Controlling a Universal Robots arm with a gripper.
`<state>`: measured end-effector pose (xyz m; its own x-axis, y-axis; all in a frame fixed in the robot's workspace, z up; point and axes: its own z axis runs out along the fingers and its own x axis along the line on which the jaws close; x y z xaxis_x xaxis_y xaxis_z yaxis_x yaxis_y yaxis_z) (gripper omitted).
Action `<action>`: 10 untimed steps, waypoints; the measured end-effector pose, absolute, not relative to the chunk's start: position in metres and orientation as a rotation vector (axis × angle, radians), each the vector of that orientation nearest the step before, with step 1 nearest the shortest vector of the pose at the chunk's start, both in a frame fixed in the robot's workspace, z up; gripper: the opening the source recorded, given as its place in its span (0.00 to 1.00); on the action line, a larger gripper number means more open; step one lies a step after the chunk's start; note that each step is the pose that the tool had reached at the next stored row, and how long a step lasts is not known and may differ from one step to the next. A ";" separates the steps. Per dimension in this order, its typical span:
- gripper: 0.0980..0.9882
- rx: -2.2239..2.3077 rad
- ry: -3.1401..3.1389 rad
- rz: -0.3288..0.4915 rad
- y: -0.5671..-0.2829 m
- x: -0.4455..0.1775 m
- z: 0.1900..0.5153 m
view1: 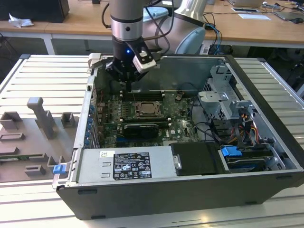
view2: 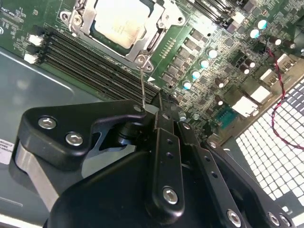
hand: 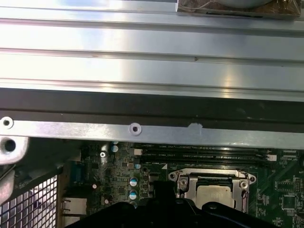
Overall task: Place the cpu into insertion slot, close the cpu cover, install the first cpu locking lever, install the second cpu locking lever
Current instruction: 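Install the first cpu locking lever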
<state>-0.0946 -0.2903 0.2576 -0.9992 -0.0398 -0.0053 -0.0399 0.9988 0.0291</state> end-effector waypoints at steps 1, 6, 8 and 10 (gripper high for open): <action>0.01 -0.063 3.136 0.046 -0.290 -0.094 0.257; 0.01 -0.063 3.136 0.046 -0.290 -0.090 0.256; 0.01 -0.063 3.136 0.046 -0.290 -0.088 0.255; 0.01 -0.063 3.136 0.044 -0.290 -0.087 0.254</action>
